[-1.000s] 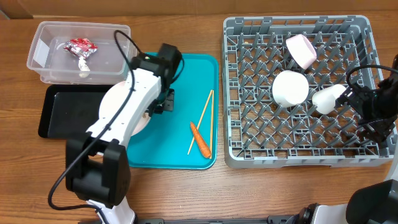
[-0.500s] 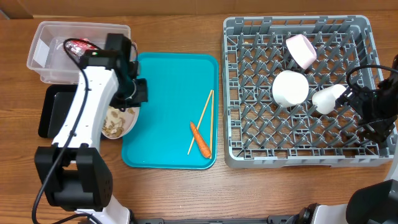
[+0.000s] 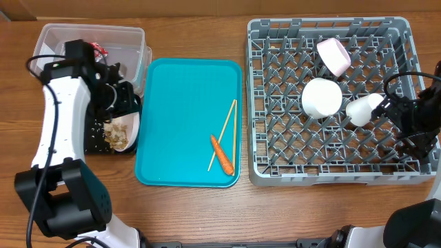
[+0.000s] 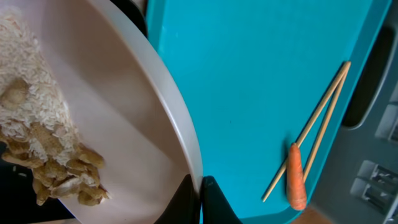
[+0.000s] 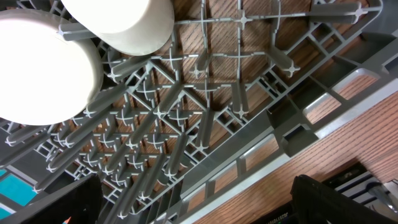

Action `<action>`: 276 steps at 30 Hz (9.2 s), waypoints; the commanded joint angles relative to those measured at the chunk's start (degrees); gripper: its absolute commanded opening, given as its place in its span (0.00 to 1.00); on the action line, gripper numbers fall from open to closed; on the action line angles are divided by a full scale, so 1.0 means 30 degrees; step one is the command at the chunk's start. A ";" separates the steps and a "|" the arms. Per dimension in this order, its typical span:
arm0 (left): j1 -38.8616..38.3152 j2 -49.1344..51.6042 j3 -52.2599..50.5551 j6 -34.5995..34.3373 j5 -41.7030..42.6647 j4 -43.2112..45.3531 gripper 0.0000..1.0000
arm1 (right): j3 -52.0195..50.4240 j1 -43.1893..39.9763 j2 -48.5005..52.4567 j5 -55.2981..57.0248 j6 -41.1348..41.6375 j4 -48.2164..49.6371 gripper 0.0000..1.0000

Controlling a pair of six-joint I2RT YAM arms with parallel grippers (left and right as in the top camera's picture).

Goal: Sort waste into correct bins and load items into the dishwasher
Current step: 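Lift the plate and carry it left over the black tray, then tilt the plate to dump rice and peanuts onto the black tray, then carry the emptied plate back and set it on the teal tray, then reach the right gripper to the white plate and grasp its rim, then carry the plate right and stand it upright in the rack, then reach the left gripper to the carrot on the teal tray and grasp it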

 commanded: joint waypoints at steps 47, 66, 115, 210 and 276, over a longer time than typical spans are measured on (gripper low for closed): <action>0.6579 -0.1027 0.1486 -0.0962 0.9435 0.0962 0.04 | -0.0029 0.0000 -0.0393 0.0321 -0.0015 -0.0073 1.00; 0.6812 -0.0386 0.1486 0.0270 1.1009 0.1042 0.04 | -0.0029 0.0000 -0.0393 0.0321 -0.0015 -0.0204 1.00; -1.3121 0.2608 0.1486 -0.5158 -0.8284 0.2062 0.04 | -0.0029 0.0000 -0.0393 0.0299 -0.0007 0.0087 1.00; -0.0867 -0.3031 0.5530 -0.7002 -0.6156 -0.5996 0.81 | 1.0987 1.4360 0.6076 2.1697 0.4539 0.4022 0.04; -0.2149 -0.2929 0.4692 -0.7002 -0.5544 -0.6200 0.86 | 0.0459 1.9518 0.0670 0.0036 0.1617 0.5960 0.97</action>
